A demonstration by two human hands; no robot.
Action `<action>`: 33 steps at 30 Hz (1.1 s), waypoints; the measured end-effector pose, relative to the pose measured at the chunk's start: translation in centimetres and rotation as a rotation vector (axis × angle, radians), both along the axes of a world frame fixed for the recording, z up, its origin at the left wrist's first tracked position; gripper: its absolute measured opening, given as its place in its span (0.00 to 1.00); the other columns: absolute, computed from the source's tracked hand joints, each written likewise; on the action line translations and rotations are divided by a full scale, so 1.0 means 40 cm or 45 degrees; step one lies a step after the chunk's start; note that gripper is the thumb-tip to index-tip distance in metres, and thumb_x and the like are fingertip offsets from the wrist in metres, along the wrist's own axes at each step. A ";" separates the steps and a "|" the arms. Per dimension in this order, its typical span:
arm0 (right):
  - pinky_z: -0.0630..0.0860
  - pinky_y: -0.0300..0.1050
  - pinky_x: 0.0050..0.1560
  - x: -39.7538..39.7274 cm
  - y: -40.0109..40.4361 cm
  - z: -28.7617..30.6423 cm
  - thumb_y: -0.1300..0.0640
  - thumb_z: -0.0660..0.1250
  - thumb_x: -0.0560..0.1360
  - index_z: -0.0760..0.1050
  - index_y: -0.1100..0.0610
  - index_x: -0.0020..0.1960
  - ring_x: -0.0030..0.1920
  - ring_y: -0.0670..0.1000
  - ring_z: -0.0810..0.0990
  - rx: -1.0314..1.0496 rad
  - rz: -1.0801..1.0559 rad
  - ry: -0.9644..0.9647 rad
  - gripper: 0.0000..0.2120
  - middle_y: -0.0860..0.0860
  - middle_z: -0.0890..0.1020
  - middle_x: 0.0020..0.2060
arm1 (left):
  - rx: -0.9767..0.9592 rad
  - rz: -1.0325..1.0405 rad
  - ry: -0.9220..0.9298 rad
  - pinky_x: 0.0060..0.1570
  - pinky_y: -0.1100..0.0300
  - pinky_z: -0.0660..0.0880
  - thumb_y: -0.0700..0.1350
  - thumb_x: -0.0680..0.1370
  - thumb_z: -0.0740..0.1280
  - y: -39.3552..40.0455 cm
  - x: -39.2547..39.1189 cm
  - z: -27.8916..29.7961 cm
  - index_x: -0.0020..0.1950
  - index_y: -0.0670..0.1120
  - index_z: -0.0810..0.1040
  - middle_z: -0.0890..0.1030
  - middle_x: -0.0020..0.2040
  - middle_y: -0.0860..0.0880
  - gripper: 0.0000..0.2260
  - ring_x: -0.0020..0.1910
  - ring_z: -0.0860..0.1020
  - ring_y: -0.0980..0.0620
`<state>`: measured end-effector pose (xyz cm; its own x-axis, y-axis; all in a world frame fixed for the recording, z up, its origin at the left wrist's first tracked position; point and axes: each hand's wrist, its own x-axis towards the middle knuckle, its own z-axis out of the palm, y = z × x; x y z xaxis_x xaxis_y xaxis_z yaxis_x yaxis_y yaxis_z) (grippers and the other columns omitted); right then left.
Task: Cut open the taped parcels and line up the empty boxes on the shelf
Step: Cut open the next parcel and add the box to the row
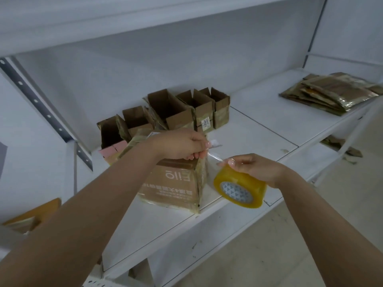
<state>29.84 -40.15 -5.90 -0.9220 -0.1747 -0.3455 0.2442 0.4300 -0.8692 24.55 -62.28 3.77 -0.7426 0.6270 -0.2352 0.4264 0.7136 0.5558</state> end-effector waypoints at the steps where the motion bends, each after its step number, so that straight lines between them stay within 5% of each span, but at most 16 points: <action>1: 0.80 0.52 0.57 0.001 0.000 0.008 0.39 0.63 0.75 0.83 0.38 0.54 0.54 0.53 0.84 -0.001 -0.020 0.012 0.13 0.48 0.85 0.52 | -0.133 -0.054 0.037 0.40 0.63 0.71 0.51 0.83 0.58 0.012 0.003 0.014 0.42 0.46 0.79 0.77 0.39 0.51 0.16 0.36 0.74 0.57; 4: 0.80 0.53 0.57 0.009 -0.005 0.021 0.41 0.62 0.79 0.83 0.41 0.54 0.53 0.55 0.83 0.053 -0.048 0.023 0.13 0.50 0.84 0.52 | -0.547 -0.136 0.187 0.43 0.56 0.70 0.52 0.84 0.55 0.063 0.009 0.026 0.46 0.44 0.80 0.79 0.45 0.45 0.19 0.44 0.76 0.48; 7: 0.80 0.39 0.45 0.024 -0.021 0.040 0.44 0.61 0.80 0.83 0.45 0.55 0.49 0.50 0.82 0.047 -0.097 0.083 0.14 0.47 0.84 0.48 | -0.908 -0.135 0.402 0.52 0.53 0.73 0.53 0.84 0.54 0.122 0.015 0.009 0.54 0.42 0.78 0.79 0.52 0.44 0.18 0.50 0.77 0.44; 11: 0.78 0.41 0.49 0.033 -0.034 0.050 0.46 0.62 0.81 0.84 0.47 0.54 0.49 0.50 0.83 -0.004 -0.149 0.140 0.13 0.48 0.85 0.49 | -1.199 -0.078 0.646 0.42 0.56 0.69 0.48 0.83 0.55 0.175 0.040 -0.012 0.50 0.46 0.73 0.73 0.43 0.49 0.10 0.46 0.75 0.48; 15: 0.79 0.40 0.38 0.035 -0.034 0.037 0.46 0.63 0.80 0.85 0.48 0.51 0.41 0.51 0.85 -0.114 -0.221 0.003 0.13 0.50 0.87 0.42 | -0.703 0.006 0.510 0.46 0.55 0.74 0.46 0.85 0.53 0.118 0.029 0.011 0.59 0.45 0.77 0.79 0.48 0.44 0.14 0.45 0.78 0.47; 18: 0.81 0.49 0.50 0.031 -0.043 0.009 0.44 0.64 0.79 0.85 0.47 0.53 0.46 0.54 0.85 -0.104 -0.236 -0.070 0.13 0.51 0.87 0.45 | -0.320 0.322 0.522 0.41 0.55 0.71 0.48 0.85 0.54 0.063 0.026 -0.007 0.55 0.42 0.75 0.76 0.40 0.48 0.14 0.37 0.75 0.51; 20: 0.80 0.51 0.53 0.024 -0.054 0.001 0.45 0.64 0.79 0.85 0.48 0.52 0.47 0.56 0.85 -0.130 -0.246 -0.107 0.13 0.51 0.87 0.46 | -0.329 0.461 0.668 0.41 0.55 0.68 0.55 0.82 0.59 0.059 0.034 -0.046 0.56 0.44 0.71 0.77 0.47 0.47 0.15 0.43 0.76 0.49; 23: 0.80 0.46 0.43 0.014 -0.061 -0.010 0.49 0.64 0.80 0.86 0.49 0.50 0.44 0.54 0.85 -0.160 -0.268 -0.159 0.12 0.52 0.87 0.44 | -0.478 0.487 0.672 0.43 0.52 0.70 0.59 0.77 0.65 0.080 0.039 -0.079 0.66 0.42 0.66 0.75 0.60 0.43 0.26 0.56 0.77 0.41; 27: 0.76 0.40 0.28 0.028 -0.057 -0.043 0.52 0.64 0.81 0.86 0.54 0.49 0.37 0.53 0.83 -0.096 -0.323 -0.296 0.13 0.55 0.86 0.42 | -0.494 0.519 0.725 0.39 0.52 0.67 0.53 0.77 0.66 0.090 0.038 -0.084 0.65 0.41 0.64 0.74 0.59 0.42 0.24 0.54 0.77 0.41; 33: 0.77 0.41 0.30 0.021 -0.038 -0.025 0.51 0.64 0.81 0.86 0.52 0.48 0.40 0.53 0.83 -0.112 -0.389 -0.195 0.12 0.53 0.86 0.43 | -0.640 0.460 0.672 0.41 0.53 0.69 0.49 0.76 0.69 0.108 0.043 -0.073 0.70 0.42 0.66 0.71 0.63 0.43 0.26 0.57 0.76 0.41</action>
<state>30.68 -41.68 -6.88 -0.8749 0.0656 -0.4799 0.4805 0.2420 -0.8430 26.28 -57.98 0.84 -0.9706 0.2403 0.0131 0.2386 0.9680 -0.0774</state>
